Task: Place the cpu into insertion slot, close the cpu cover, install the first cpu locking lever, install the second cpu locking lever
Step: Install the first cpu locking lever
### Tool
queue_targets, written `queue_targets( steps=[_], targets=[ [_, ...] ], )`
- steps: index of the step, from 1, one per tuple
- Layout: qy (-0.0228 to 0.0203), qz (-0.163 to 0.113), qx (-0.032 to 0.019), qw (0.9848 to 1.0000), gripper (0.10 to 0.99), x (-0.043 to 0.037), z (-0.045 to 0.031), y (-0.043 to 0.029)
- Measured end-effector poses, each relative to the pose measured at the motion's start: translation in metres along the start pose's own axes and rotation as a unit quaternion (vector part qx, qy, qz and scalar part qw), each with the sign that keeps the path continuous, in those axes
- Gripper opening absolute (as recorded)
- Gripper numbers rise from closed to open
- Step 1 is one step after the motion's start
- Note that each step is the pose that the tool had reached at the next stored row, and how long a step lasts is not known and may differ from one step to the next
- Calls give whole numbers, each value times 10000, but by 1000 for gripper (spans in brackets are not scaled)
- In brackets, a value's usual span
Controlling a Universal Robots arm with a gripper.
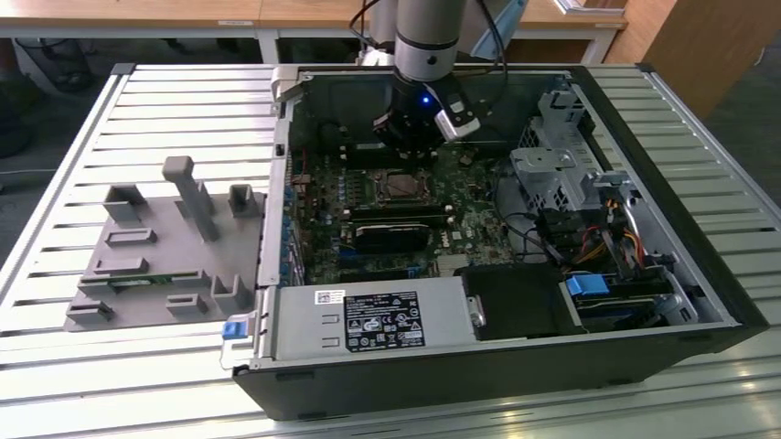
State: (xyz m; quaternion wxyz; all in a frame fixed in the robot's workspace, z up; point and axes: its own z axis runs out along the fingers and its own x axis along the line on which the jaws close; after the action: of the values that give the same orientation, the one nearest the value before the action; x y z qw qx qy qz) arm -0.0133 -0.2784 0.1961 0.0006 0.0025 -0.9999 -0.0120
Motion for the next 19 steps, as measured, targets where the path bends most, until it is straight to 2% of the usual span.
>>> queue_targets(
  steps=[2, 6, 19],
  targets=[
    [-5, 1, -10, 10000, 106, -2, -17, 5],
    [1, 1, 1, 10000, 106, 0, -118, 4],
    [1, 1, 1, 10000, 106, -1, -124, -32]
  ],
)
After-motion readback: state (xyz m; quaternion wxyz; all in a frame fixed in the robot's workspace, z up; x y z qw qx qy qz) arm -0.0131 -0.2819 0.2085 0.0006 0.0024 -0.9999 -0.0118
